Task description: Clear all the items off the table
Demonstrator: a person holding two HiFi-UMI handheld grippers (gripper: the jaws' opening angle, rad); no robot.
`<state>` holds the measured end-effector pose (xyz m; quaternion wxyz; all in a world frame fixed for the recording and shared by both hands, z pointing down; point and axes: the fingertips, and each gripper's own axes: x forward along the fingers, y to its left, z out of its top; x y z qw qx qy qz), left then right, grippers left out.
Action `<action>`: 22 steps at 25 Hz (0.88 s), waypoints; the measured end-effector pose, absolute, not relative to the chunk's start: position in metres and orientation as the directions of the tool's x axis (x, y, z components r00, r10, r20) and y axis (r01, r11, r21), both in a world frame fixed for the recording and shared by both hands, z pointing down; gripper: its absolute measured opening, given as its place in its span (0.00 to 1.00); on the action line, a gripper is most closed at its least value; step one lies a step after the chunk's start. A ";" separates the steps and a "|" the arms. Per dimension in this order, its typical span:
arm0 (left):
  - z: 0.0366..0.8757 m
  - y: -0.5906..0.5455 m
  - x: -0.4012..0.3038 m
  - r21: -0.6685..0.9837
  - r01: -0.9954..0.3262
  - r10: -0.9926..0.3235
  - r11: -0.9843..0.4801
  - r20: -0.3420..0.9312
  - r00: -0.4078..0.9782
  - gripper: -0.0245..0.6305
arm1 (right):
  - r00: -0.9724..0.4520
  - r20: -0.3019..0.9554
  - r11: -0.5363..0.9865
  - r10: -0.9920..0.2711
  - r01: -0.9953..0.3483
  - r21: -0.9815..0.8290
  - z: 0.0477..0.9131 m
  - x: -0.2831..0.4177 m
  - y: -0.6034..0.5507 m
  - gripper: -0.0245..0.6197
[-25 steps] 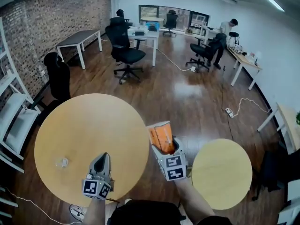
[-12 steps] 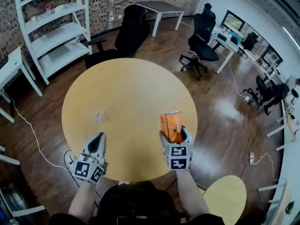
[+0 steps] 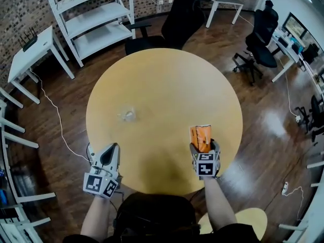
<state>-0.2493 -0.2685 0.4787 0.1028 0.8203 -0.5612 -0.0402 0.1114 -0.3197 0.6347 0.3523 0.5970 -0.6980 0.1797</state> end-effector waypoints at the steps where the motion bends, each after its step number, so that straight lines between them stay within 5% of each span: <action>1: 0.481 -0.270 -0.251 0.211 -0.919 -0.934 -0.332 0.062 0.351 0.04 | -0.041 0.716 0.231 -0.696 -0.958 0.169 0.641 0.112 -0.325 0.66; 15: 0.550 -0.269 -0.229 0.297 -0.915 -0.915 -0.271 0.215 0.341 0.04 | 0.084 0.759 0.260 -0.646 -0.910 0.322 0.707 0.110 -0.331 0.71; 22: 0.535 -0.281 -0.250 0.288 -0.912 -0.918 -0.294 0.180 0.353 0.04 | 0.059 0.850 0.365 -0.523 -0.886 0.286 0.718 0.099 -0.320 0.91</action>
